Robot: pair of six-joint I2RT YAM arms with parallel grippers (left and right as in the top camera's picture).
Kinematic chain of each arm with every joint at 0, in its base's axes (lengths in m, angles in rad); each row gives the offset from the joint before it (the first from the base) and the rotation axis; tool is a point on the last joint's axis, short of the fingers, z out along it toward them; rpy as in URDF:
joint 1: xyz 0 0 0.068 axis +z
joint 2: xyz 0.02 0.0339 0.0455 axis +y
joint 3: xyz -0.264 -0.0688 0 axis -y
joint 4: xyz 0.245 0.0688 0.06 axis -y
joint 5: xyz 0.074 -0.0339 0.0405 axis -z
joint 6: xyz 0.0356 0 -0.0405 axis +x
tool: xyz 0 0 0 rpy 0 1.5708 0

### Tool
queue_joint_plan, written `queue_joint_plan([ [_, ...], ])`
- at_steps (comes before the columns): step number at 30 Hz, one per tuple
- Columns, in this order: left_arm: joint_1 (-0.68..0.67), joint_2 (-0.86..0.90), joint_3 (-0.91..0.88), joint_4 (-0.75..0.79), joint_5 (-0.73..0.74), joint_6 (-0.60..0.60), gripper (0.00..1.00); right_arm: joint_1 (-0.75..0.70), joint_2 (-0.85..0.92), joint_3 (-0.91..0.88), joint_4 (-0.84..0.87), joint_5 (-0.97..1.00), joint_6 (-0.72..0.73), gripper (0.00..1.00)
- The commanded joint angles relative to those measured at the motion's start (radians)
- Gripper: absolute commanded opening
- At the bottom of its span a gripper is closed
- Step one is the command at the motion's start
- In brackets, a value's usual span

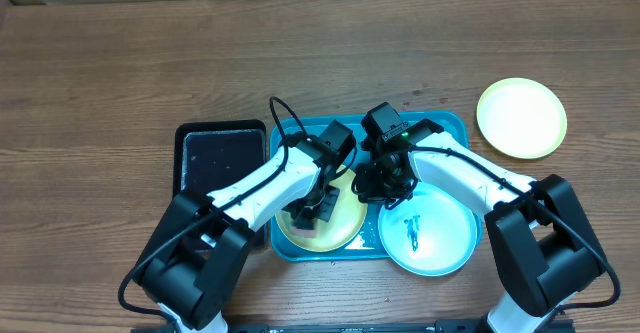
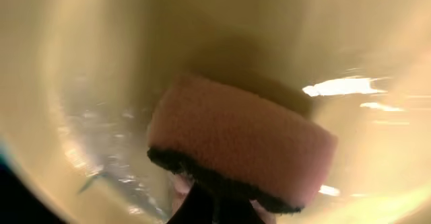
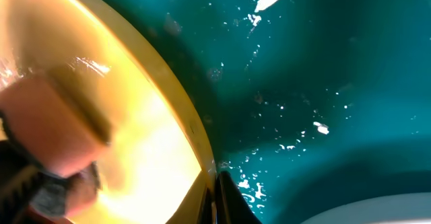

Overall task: Clean dirty plates on tray and stack at the side
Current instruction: 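Scrub the yellow plate with the sponge while the right gripper holds it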

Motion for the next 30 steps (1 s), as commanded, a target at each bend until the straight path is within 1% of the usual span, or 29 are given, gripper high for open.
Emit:
queue_joint_plan([
  [1,0.014,0.054,-0.039,-0.038,-0.245,-0.072,0.04,-0.018,-0.013,0.014,0.003,0.014,0.023,0.04],
  [4,0.014,0.054,-0.039,-0.053,-0.327,-0.154,0.04,-0.018,-0.013,0.014,0.003,0.014,0.022,0.04],
  [9,0.027,0.054,-0.039,-0.039,-0.323,-0.227,0.04,-0.018,-0.013,0.014,0.002,0.022,0.022,0.04],
  [14,0.032,0.054,-0.039,0.018,-0.325,-0.244,0.04,-0.018,-0.013,0.014,-0.006,0.029,0.021,0.04],
  [18,0.033,0.054,-0.035,0.063,-0.387,-0.327,0.04,-0.018,-0.013,0.014,-0.013,0.029,0.019,0.04],
  [22,0.033,0.054,-0.018,0.092,-0.408,-0.344,0.04,-0.018,-0.013,0.014,-0.018,0.029,0.019,0.04],
  [24,0.033,0.054,-0.006,0.104,-0.401,-0.323,0.04,-0.018,-0.013,0.014,-0.017,0.029,0.019,0.04],
  [25,0.033,0.054,-0.001,0.113,-0.374,-0.280,0.04,-0.018,-0.013,0.014,-0.018,0.029,0.019,0.04],
  [26,0.033,0.054,0.002,0.127,-0.333,-0.224,0.04,-0.018,-0.013,0.014,-0.017,0.029,0.019,0.04],
  [28,0.033,0.054,0.008,0.142,-0.207,-0.106,0.04,-0.018,-0.013,0.014,-0.015,0.029,0.019,0.04],
  [30,0.033,0.054,0.008,0.131,-0.104,-0.043,0.04,-0.018,-0.013,0.014,-0.016,0.029,0.019,0.04],
])
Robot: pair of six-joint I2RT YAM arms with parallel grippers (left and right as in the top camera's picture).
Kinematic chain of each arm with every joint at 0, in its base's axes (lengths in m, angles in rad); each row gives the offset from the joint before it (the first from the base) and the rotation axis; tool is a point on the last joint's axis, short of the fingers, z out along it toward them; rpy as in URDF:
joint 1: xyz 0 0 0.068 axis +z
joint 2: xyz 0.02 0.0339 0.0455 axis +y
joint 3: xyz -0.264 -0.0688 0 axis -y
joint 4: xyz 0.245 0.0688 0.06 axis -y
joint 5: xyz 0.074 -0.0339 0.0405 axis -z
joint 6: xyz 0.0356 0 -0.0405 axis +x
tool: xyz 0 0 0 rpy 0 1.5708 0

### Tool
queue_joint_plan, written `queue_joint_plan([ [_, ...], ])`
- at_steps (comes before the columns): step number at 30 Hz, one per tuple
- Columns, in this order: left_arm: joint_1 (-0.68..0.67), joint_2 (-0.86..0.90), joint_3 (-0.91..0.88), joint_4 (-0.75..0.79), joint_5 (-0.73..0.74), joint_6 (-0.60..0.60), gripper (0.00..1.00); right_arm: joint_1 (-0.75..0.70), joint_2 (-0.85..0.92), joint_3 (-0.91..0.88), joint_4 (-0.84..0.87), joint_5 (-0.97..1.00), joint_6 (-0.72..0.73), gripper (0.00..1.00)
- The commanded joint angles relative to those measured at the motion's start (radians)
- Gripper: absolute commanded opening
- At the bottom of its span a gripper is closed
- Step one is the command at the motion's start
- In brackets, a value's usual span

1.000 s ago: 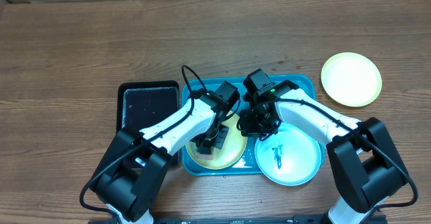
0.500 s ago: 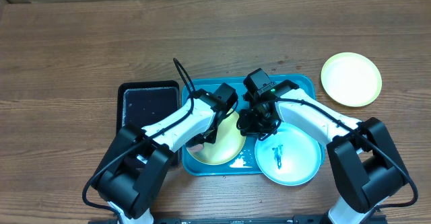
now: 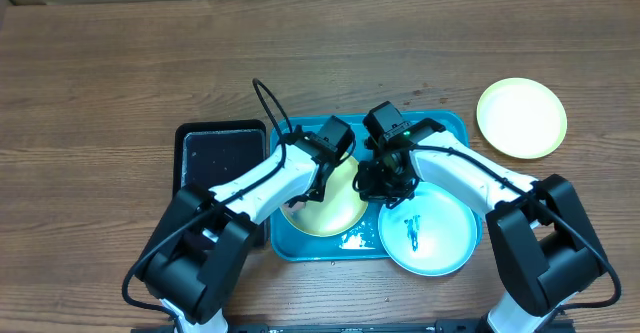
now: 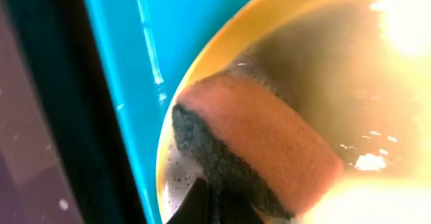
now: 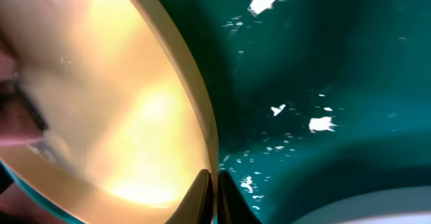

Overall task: Clean dirty plates on tray and stack at the side
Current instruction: 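Scrub the yellow plate with the sponge while the right gripper holds it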

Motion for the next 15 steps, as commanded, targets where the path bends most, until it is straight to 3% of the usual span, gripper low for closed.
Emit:
queue_joint_plan([
  [1,0.012,0.035,0.009,-0.005,0.215,0.170,0.04,-0.008,-0.013,0.014,-0.008,0.018,-0.010,0.04],
  [8,0.011,0.035,0.009,-0.103,0.598,0.415,0.04,-0.008,-0.013,0.014,-0.007,0.018,-0.011,0.04],
  [15,0.011,0.035,0.009,-0.093,0.748,0.497,0.04,-0.008,-0.013,0.014,-0.008,0.018,-0.011,0.04],
])
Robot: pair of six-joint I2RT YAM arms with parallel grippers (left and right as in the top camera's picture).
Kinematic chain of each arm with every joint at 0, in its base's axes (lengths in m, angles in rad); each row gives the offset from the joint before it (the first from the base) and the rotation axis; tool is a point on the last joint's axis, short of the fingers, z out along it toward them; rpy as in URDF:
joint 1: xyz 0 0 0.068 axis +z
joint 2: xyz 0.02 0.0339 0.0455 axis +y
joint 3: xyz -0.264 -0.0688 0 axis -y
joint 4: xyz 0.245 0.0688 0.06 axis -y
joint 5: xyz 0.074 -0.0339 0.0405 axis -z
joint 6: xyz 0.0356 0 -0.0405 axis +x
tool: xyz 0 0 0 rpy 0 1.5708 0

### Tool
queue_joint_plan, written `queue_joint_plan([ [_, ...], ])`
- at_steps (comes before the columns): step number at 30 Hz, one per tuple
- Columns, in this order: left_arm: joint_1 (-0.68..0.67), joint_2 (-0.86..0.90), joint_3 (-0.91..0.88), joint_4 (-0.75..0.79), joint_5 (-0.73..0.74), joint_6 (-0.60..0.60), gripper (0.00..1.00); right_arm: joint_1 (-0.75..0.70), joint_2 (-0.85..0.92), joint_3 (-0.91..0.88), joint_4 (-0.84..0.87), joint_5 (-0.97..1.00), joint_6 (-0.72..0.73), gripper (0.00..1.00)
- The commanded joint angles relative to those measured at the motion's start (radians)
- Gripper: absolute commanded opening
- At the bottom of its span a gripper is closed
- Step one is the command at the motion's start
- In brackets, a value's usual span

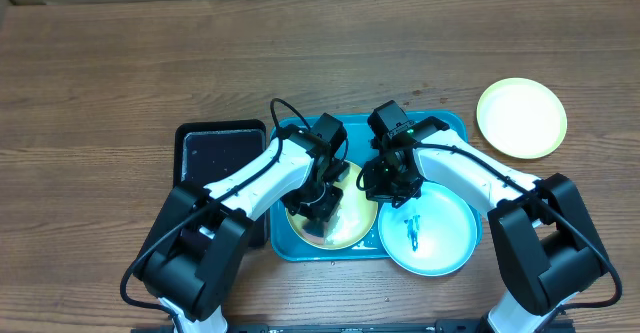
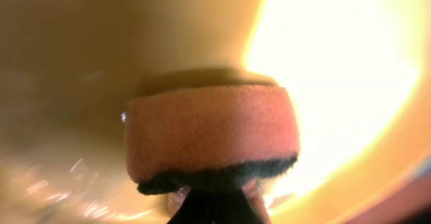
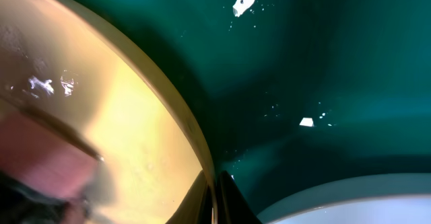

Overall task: Clean dirty plates on tray and stack at the side
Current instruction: 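Scrub the yellow plate with the sponge while the right gripper holds it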

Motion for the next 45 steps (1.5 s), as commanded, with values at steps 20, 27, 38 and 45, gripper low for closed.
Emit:
queue_joint_plan([
  [20,0.110,0.032,-0.011,0.185,-0.325,-0.294,0.04,0.005,-0.013,0.014,-0.020,-0.032,0.006,0.04],
  [27,0.121,0.032,-0.011,0.119,-0.494,-0.307,0.04,0.005,-0.013,0.014,-0.020,-0.031,0.006,0.04],
  [38,0.121,0.031,-0.003,0.000,-0.552,-0.381,0.04,0.005,-0.013,0.014,-0.034,-0.031,0.005,0.04],
  [45,0.121,0.031,0.066,-0.042,-0.572,-0.381,0.04,0.005,-0.013,0.014,-0.040,-0.031,0.002,0.04],
])
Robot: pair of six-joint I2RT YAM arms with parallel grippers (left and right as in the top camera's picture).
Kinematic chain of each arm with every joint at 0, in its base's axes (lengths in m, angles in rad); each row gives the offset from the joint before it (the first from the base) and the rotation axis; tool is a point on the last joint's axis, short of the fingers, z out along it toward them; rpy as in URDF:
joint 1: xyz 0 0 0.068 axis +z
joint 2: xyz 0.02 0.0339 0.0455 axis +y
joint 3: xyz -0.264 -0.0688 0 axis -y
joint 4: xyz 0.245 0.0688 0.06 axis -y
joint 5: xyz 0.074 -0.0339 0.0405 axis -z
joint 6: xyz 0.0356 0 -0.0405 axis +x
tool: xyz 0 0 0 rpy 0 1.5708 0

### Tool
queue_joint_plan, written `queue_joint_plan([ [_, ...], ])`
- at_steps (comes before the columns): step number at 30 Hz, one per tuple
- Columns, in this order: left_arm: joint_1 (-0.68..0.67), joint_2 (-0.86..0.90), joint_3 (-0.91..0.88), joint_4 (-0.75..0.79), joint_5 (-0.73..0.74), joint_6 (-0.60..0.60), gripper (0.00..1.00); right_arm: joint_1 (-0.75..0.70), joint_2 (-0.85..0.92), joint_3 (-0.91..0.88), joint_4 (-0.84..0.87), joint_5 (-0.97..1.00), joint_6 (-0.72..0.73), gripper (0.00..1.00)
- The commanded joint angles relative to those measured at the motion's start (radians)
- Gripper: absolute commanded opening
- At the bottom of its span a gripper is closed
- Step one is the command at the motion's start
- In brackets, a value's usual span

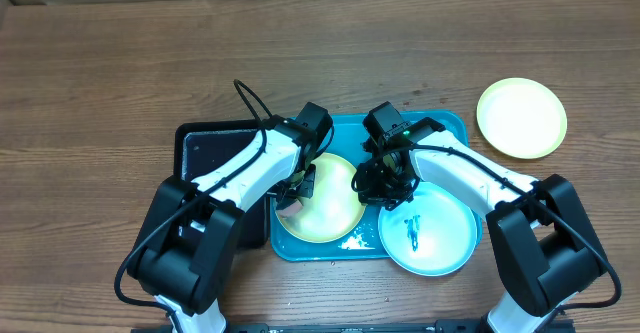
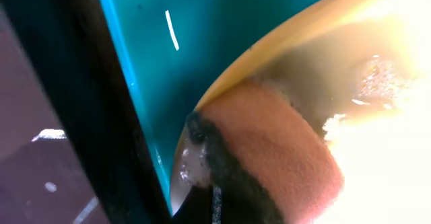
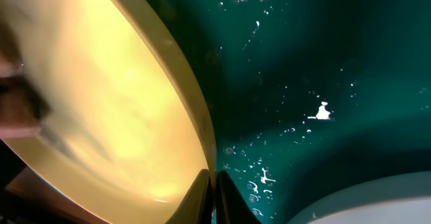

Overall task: Clean dirty plates on tray and stack at the side
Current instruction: 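Scrub the yellow plate with the sponge while the right gripper holds it, then return the sponge with the left gripper to the black tray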

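A yellow plate (image 1: pixel 325 205) lies tilted in the blue tray (image 1: pixel 440 129). My right gripper (image 1: pixel 378 185) is shut on its right rim (image 3: pixel 202 136). At the plate's left edge my left gripper (image 1: pixel 297 185) is shut on a pink sponge with a dark scouring side (image 2: pixel 269 158); the sponge presses on the wet, foamy plate (image 2: pixel 377 83). A light blue plate (image 1: pixel 428 230) with a dark smear rests at the tray's right front. A clean pale plate (image 1: pixel 521 118) sits on the table to the right.
A black tray (image 1: pixel 220 153) lies left of the blue tray, its rim close to the sponge (image 2: pixel 101 116). Foam and water spots dot the blue tray floor (image 3: pixel 316 109). The wooden table (image 1: pixel 120 63) extends all around.
My left gripper with the sponge has moved from the plate's lower middle to its left edge, near the tray wall. The right gripper still holds the rim.
The sponge stood at the yellow plate's lower left, then at its upper left edge, then near the lower middle, and now at the left rim. Throughout, my right gripper has kept the plate's right rim pinched and tilted. Foam has gathered on the tray.
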Motion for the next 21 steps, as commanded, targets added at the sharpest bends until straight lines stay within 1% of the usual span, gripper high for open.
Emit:
queue_joint_plan([
  [1,0.032,0.026,0.050,-0.031,-0.162,-0.025,0.04,-0.011,-0.013,0.008,-0.022,0.056,-0.009,0.04],
  [4,0.032,0.026,0.093,-0.060,-0.200,-0.024,0.04,-0.011,-0.013,0.008,-0.022,0.056,-0.008,0.04],
  [9,0.032,0.026,0.156,-0.108,-0.187,-0.024,0.04,-0.011,-0.013,0.008,-0.021,0.056,-0.009,0.04],
  [15,0.034,0.025,0.261,-0.208,-0.185,-0.024,0.04,-0.011,-0.013,0.008,-0.019,0.056,-0.009,0.04],
  [21,0.034,0.021,0.388,-0.335,-0.093,0.002,0.04,-0.011,-0.013,0.008,-0.018,0.056,-0.013,0.04],
])
